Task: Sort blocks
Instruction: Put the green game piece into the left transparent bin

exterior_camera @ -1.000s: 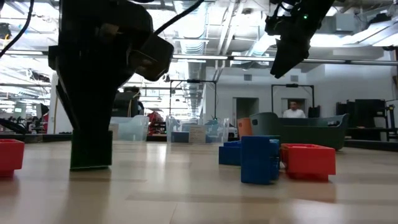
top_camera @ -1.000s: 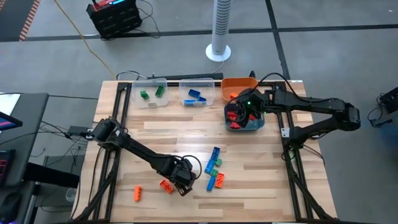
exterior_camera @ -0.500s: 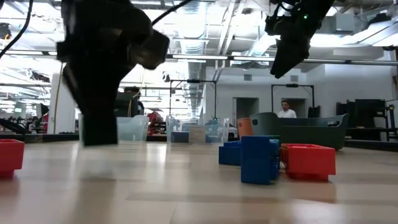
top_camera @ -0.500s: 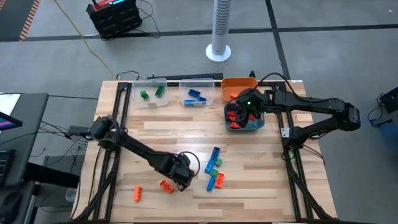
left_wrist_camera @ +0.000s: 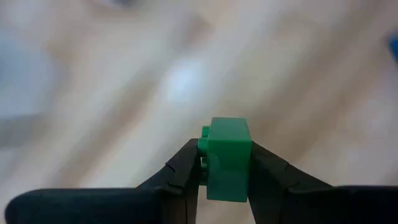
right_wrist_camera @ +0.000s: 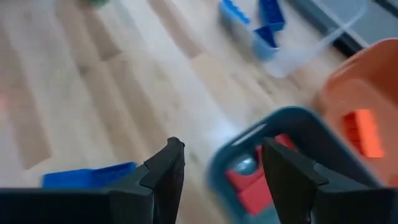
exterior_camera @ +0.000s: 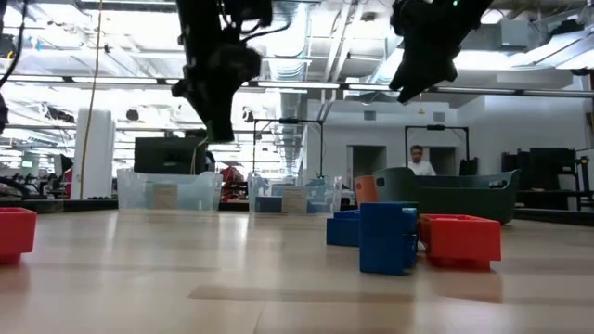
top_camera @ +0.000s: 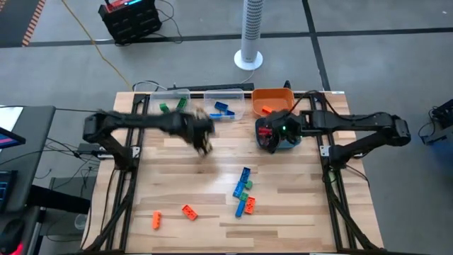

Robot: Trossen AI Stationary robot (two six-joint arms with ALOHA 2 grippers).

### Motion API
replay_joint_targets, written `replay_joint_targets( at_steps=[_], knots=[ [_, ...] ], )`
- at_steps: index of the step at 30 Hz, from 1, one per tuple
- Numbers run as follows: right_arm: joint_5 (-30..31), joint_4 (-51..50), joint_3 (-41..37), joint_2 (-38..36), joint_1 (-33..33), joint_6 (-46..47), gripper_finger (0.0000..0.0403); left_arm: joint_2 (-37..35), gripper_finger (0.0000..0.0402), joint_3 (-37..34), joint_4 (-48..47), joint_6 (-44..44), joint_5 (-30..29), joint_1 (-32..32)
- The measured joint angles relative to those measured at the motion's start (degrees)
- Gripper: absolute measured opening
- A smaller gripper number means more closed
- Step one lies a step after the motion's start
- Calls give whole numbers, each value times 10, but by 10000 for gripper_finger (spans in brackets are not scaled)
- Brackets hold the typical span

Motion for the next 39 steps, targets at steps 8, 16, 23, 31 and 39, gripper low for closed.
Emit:
replay_joint_targets(
  at_steps=[8, 16, 23, 31, 39],
  knots=[
    [64, -6, 0, 0, 125, 78, 218, -61, 94, 0, -37, 117, 48, 268],
    [128, -1, 0, 25, 193, 148, 218, -2, 96, 0, -27, 181, 47, 411],
    [126, 4, 0, 69, 194, 193, 218, 61, 141, 3, 23, 195, 40, 427],
    [110, -8, 0, 69, 214, 185, 218, 60, 205, 13, 7, 253, 44, 426],
    [-32, -6, 0, 88, 215, -70, 218, -34, 200, 26, 21, 278, 49, 345]
  ],
)
